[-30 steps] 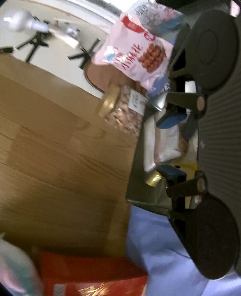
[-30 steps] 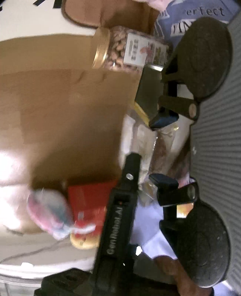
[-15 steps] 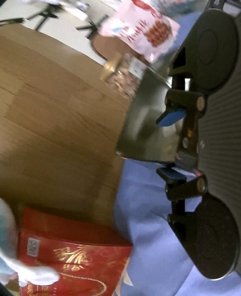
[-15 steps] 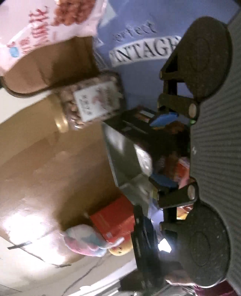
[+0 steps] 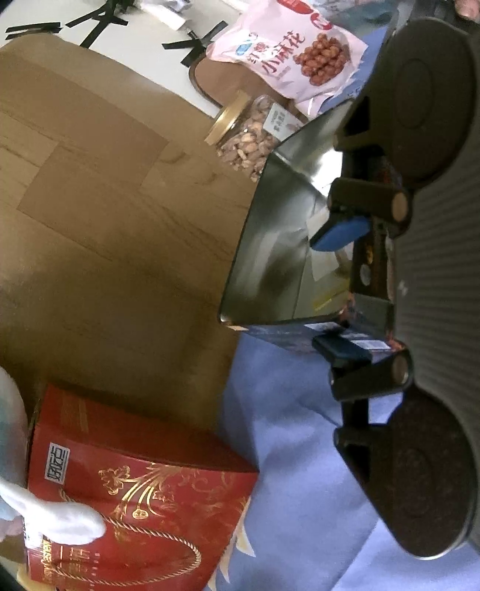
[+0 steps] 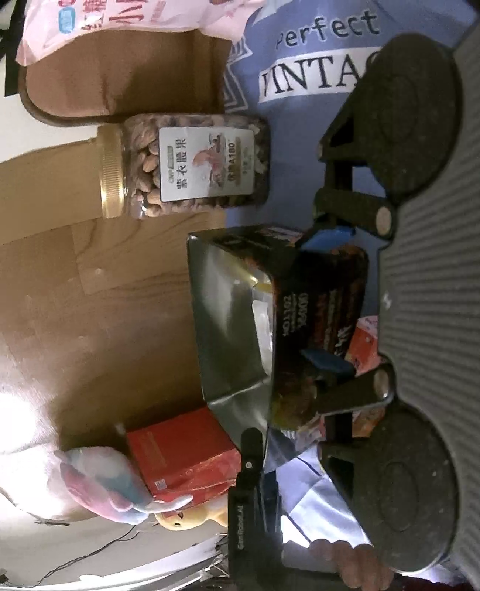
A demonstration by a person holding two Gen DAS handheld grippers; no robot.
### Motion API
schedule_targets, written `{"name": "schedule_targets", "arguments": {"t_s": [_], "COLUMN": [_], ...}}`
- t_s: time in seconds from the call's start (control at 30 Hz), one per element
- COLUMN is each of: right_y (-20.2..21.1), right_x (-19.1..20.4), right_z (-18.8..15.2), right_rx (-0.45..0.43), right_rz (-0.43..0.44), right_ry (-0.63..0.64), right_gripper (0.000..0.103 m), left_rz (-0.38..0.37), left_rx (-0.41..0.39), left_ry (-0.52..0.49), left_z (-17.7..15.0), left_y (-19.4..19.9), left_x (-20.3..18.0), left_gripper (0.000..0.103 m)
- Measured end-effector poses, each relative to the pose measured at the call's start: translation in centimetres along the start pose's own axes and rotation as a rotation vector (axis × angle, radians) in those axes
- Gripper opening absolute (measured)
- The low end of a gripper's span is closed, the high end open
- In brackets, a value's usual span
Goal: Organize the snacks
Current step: 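Reach to the light green wrapped snack and grasp it with the left gripper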
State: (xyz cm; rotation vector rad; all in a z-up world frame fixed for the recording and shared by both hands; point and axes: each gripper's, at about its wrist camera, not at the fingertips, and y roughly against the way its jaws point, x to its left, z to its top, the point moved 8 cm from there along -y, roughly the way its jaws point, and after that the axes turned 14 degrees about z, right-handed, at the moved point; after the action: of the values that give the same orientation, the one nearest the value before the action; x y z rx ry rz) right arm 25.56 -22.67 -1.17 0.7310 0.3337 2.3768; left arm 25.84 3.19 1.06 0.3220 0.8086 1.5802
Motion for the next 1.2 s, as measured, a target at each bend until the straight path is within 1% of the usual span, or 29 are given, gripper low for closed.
{"name": "schedule_targets", "arguments": {"t_s": [0.03,0.07,0.17,0.23,0.3,0.37,0.43,0.5,0.57,0.6,0.63,0.7,0.8,0.83,0.87,0.9,0.93,1.0,1.03,1.1,1.2], "right_y": [0.4,0.7,3.1,4.7,5.4,5.3,4.7,3.6,2.2,1.5,0.9,-0.7,-3.0,-3.8,-4.5,-5.4,-6.0,-6.1,-5.7,-4.2,-1.3], "right_x": [0.0,0.1,0.4,1.2,2.2,3.9,6.1,8.3,10.8,11.9,12.8,14.5,16.0,16.1,15.9,15.9,15.9,16.0,16.3,17.0,18.6], "right_z": [0.2,0.4,0.5,-0.1,-1.0,-1.7,-2.5,-3.3,-4.4,-4.9,-5.3,-6.1,-6.6,-6.7,-6.8,-6.9,-7.3,-7.7,-7.8,-8.2,-9.6], "right_rx": [-0.019,-0.039,-0.101,-0.125,-0.124,-0.108,-0.068,-0.020,0.034,0.054,0.072,0.110,0.147,0.156,0.165,0.184,0.207,0.207,0.208,0.196,0.191], "right_rz": [-0.012,-0.026,-0.032,-0.011,0.019,0.073,0.117,0.164,0.222,0.238,0.247,0.256,0.230,0.213,0.200,0.193,0.198,0.191,0.194,0.227,0.265], "right_ry": [-0.014,-0.022,-0.043,-0.056,-0.069,-0.075,-0.035,-0.014,0.013,0.036,0.060,0.114,0.200,0.229,0.247,0.258,0.256,0.264,0.256,0.240,0.287], "right_gripper": [0.059,0.059,0.059,0.059,0.059,0.059,0.059,0.058,0.058,0.058,0.058,0.053,0.053,0.052,0.044,0.030,0.025,0.025,0.025,0.025,0.025], "left_rz": [-0.018,-0.027,-0.020,-0.011,0.015,0.032,0.045,0.048,0.020,0.005,-0.004,-0.018,-0.065,-0.072,-0.072,-0.085,-0.082,-0.067,-0.074,-0.097,-0.113], "left_rx": [-0.004,-0.025,-0.091,-0.109,-0.104,-0.092,-0.074,-0.046,-0.014,0.008,0.028,0.053,0.086,0.103,0.121,0.137,0.141,0.128,0.131,0.133,0.127], "left_ry": [0.011,0.022,0.033,0.018,-0.009,-0.026,-0.027,0.009,0.063,0.096,0.123,0.170,0.199,0.198,0.197,0.190,0.186,0.171,0.172,0.163,0.113], "left_z": [0.3,0.6,1.0,-0.1,-2.0,-4.0,-5.9,-7.5,-8.5,-8.8,-8.9,-9.0,-8.8,-8.9,-9.1,-9.4,-9.8,-10.2,-10.5,-11.3,-12.8], "left_y": [0.7,1.7,5.1,7.0,8.3,9.1,9.5,10.0,10.4,10.3,10.1,9.8,9.0,8.4,7.9,7.4,7.2,7.7,8.0,9.3,11.3], "left_x": [0.2,0.8,2.6,3.7,4.7,5.7,6.5,7.8,9.1,9.7,10.2,11.0,10.9,10.7,10.5,10.1,9.8,9.6,9.6,9.5,8.9], "left_gripper": [0.052,0.052,0.052,0.052,0.052,0.052,0.052,0.052,0.052,0.050,0.050,0.050,0.050,0.044,0.037,0.024,0.024,0.024,0.024,0.023,0.023]}}
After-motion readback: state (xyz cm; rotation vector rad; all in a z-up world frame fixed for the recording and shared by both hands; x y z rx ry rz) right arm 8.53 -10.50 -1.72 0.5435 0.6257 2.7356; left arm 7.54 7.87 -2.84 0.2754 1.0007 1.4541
